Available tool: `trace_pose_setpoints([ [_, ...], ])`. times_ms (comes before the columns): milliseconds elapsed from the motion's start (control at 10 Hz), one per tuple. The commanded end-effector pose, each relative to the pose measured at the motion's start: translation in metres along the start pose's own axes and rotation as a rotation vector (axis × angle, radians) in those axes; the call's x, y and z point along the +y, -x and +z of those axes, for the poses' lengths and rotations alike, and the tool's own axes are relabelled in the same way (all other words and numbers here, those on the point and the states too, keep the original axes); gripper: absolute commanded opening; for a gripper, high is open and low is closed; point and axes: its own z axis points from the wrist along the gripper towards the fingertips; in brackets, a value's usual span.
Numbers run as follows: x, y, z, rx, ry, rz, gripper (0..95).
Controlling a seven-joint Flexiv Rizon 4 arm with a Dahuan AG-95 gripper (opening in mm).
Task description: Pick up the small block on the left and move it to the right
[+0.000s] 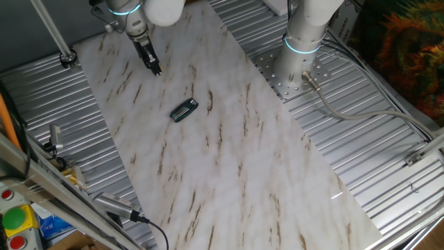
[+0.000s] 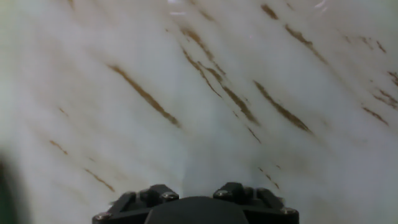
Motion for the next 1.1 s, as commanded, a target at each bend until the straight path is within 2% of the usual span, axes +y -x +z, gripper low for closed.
trace_pose_setpoints([
  [100,0.0,-0.0073,0.0031,-0.001,-0.004,-0.001,76.0],
  [200,0.0,-0.0079,0.0036,-0.001,-0.006,-0.001,57.0],
  [300,0.0,-0.0079,0.0036,0.002,-0.007,-0.001,57.0],
  [500,-0.0002,-0.0079,0.0037,0.002,-0.01,0.007,19.0],
  [600,-0.0002,-0.0079,0.0037,0.002,-0.014,0.009,19.0],
  [700,-0.0002,-0.0079,0.0037,0.002,-0.014,0.009,0.0],
  [1100,-0.0002,-0.0076,0.0039,0.002,-0.017,0.009,0.0],
])
